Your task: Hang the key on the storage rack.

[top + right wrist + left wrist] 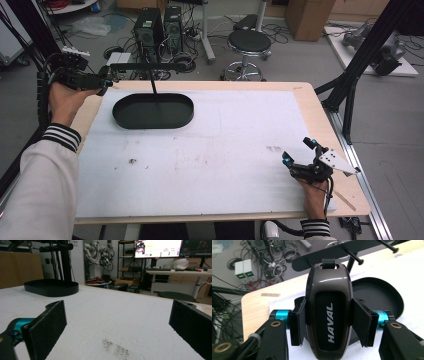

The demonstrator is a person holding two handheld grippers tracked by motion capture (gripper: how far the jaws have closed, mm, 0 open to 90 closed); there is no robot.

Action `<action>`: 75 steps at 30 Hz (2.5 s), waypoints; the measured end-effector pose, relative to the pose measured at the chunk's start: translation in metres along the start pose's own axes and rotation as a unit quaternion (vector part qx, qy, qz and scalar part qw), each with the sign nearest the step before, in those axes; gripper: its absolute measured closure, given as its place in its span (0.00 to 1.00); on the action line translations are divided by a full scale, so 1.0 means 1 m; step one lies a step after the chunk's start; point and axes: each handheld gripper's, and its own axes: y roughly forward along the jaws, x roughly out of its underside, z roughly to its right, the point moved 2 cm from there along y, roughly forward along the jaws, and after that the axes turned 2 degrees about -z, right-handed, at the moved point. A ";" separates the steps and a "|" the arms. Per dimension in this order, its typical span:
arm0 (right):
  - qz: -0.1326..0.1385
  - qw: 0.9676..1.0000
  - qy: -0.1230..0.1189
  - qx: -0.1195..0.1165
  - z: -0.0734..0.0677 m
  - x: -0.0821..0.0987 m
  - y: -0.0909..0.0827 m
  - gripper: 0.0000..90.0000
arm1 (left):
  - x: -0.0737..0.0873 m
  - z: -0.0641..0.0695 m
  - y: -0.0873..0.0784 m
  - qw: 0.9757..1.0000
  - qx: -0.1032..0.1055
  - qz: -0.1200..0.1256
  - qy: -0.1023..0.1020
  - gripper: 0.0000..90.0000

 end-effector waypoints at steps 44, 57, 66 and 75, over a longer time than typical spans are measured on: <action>0.000 1.000 0.001 -0.001 0.000 0.000 0.000 0.00 | 0.005 -0.006 0.028 0.996 -0.056 0.071 -0.028 0.54; 0.002 1.000 -0.004 -0.001 0.000 0.000 0.000 0.00 | 0.035 -0.016 0.041 0.997 -0.052 0.033 -0.039 0.54; 0.000 1.000 0.000 -0.001 -0.001 0.000 0.000 0.00 | 0.040 -0.014 0.058 0.999 -0.031 0.009 -0.033 0.54; -0.001 1.000 -0.001 0.000 0.000 0.000 0.000 0.00 | 0.051 -0.010 0.074 1.000 -0.023 -0.007 -0.011 0.54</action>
